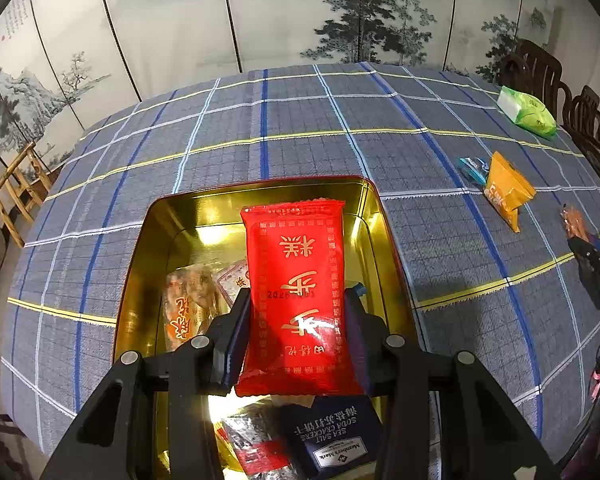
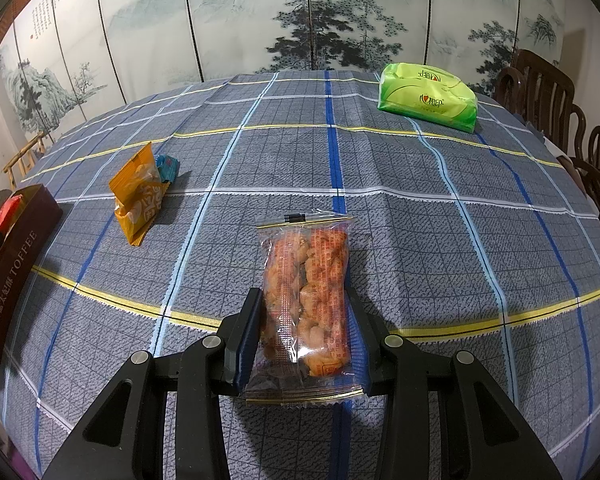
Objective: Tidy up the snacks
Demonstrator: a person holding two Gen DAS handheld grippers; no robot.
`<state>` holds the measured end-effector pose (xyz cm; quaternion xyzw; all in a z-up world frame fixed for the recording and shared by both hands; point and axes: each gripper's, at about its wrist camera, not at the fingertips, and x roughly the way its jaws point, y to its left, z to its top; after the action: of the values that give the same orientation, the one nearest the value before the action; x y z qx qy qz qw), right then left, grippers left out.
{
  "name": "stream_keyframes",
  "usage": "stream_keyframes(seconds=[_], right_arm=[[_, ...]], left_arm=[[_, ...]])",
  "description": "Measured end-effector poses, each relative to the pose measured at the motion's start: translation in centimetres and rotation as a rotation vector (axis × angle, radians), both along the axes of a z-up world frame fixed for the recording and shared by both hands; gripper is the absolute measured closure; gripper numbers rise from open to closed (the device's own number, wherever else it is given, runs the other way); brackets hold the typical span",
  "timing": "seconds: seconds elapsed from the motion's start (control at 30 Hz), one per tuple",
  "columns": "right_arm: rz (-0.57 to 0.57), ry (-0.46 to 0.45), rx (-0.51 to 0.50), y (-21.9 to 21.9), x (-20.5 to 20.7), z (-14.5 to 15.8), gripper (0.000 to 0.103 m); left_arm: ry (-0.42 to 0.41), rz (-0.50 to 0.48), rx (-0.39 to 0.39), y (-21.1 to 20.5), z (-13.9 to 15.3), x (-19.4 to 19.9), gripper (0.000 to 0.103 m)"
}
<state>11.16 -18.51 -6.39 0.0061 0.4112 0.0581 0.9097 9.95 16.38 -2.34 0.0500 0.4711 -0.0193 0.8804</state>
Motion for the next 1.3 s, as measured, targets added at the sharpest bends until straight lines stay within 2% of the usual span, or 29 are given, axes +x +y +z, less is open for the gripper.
stream_keyframes(seconds=[0.37,0.47,0.7,0.9,1.07,1.3], right_arm=[[0.000,0.000,0.000,0.1,0.0,0.0,0.063],[0.001,0.000,-0.001,0.2,0.0,0.0,0.063],[0.011,0.014,0.005,0.3,-0.6,0.1,0.063],[0.043,0.033,0.050,1.3,-2.4,0.1,0.063],[0.071,0.052,0.124,2.7,-4.3,0.4,0.063],[0.144,0.051,0.204,6.2,-6.1,2.6,0.063]], left_arm=[[-0.055,0.031,-0.022,0.9,2.0,-1.6,0.062],[-0.076,0.074,-0.010,1.7,2.7,-2.9,0.057],[-0.083,0.193,-0.037,4.6,3.4,-6.7,0.055],[-0.098,0.227,-0.071,6.0,4.0,-9.8,0.054],[-0.128,0.215,-0.067,5.8,4.6,-11.2,0.048],[-0.142,0.203,-0.090,5.8,4.8,-12.1,0.045]])
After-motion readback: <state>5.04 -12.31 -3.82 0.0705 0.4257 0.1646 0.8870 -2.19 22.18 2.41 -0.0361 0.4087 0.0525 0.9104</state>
